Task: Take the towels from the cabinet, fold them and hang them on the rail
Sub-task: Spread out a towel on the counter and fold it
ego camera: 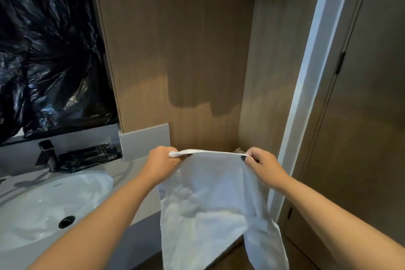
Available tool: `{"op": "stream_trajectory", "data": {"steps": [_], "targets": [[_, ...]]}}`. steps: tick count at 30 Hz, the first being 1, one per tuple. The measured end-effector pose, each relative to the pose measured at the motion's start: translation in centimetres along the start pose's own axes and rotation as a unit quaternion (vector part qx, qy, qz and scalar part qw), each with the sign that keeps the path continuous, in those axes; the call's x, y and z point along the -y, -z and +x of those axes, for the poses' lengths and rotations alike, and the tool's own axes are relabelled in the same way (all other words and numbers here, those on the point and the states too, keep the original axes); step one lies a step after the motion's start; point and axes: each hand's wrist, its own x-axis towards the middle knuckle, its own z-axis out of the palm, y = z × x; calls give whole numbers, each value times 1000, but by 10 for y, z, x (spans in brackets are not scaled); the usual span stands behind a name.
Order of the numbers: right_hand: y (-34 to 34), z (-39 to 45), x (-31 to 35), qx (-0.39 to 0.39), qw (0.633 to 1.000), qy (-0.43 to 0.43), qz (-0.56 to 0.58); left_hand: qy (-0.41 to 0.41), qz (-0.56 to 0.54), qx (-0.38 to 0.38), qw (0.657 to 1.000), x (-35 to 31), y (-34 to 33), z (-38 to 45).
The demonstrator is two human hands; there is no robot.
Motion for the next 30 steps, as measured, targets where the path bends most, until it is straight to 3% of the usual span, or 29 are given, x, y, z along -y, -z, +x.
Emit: {"op": "stream_trajectory", "data": {"steps": [3, 8, 10, 12, 14, 17, 19, 21, 26, 30], "targets": [[3, 4, 24, -52, 993, 12, 101, 4, -115, -42, 993, -8, 15, -2], [-6, 5, 44, -31, 996, 22, 86, 87, -293, -62, 950, -12, 33, -9], [-11, 5, 51, -35, 996, 31, 81, 76, -304, -73, 947, -13, 40, -9], [-16, 5, 59, -23, 996, 48, 67, 9, -244, -32, 969, -17, 43, -11], [-20, 5, 68, -2, 996, 80, 34, -71, -167, 65, 981, -24, 40, -13], [-22, 4, 82, 8, 995, 101, 16, -126, -89, 197, 968, -33, 26, -11], [-21, 4, 87, 3, 995, 94, 31, -149, -84, 220, 960, -33, 17, -12], [-20, 4, 86, 12, 995, 84, 44, -153, -121, 205, 959, -29, 11, -14], [-22, 5, 81, 82, 991, 39, 99, -119, -224, 73, 965, -24, 22, -18], [-21, 6, 65, 113, 991, -5, 69, -18, -251, -33, 967, -9, 41, -10]]}}
